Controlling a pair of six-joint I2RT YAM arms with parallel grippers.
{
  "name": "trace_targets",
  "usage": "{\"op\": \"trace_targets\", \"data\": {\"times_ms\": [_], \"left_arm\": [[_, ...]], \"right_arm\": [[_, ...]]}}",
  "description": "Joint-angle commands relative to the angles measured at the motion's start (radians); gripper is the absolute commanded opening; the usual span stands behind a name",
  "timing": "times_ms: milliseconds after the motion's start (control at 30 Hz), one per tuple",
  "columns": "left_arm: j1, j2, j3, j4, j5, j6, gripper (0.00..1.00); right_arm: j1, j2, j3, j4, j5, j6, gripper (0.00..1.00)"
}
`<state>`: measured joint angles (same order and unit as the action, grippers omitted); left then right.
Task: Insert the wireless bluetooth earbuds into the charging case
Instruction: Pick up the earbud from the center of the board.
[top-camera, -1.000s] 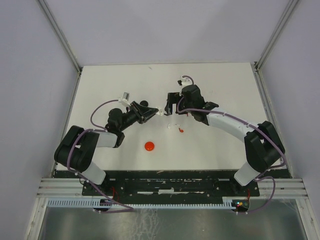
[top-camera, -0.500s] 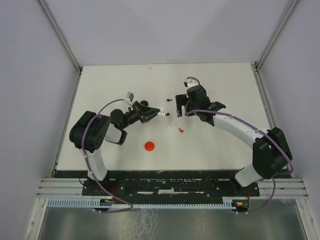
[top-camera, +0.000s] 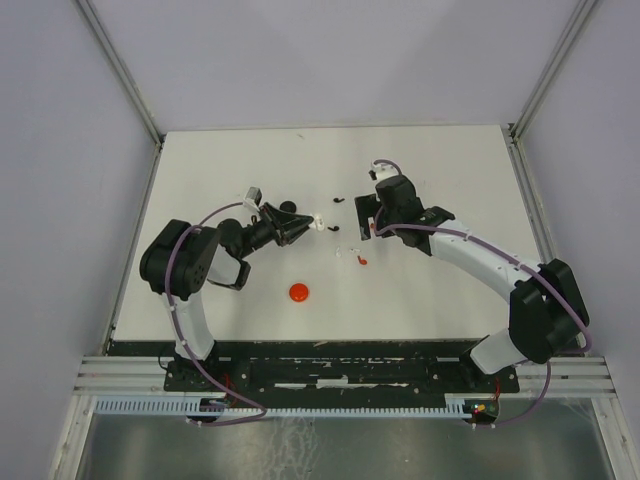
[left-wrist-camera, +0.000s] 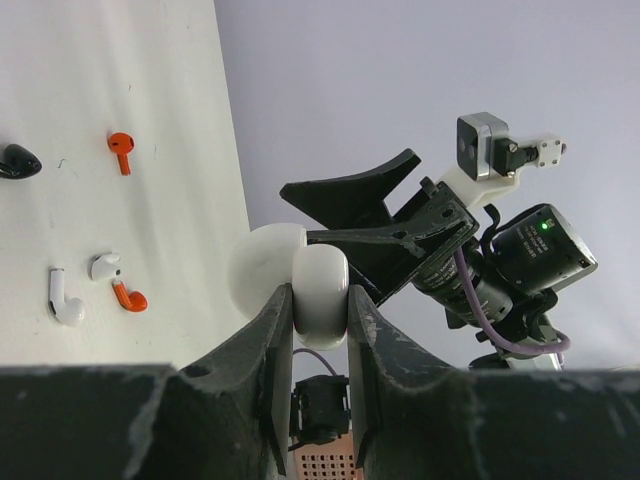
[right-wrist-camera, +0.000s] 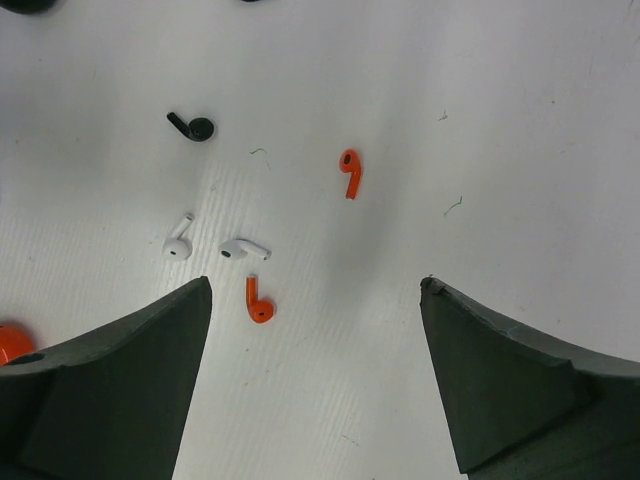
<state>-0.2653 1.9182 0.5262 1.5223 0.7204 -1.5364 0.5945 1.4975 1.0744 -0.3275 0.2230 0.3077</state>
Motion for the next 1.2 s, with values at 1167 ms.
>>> {"op": "trace_targets", "data": {"times_ms": [1167], "left_arm": [[0.04, -0.033, -0.036, 0.207, 0.06, -0.028, 0.03]], "right_arm": [[0.076, 0.267, 0.197, -0.099, -0.154, -0.125, 0.6]]}}
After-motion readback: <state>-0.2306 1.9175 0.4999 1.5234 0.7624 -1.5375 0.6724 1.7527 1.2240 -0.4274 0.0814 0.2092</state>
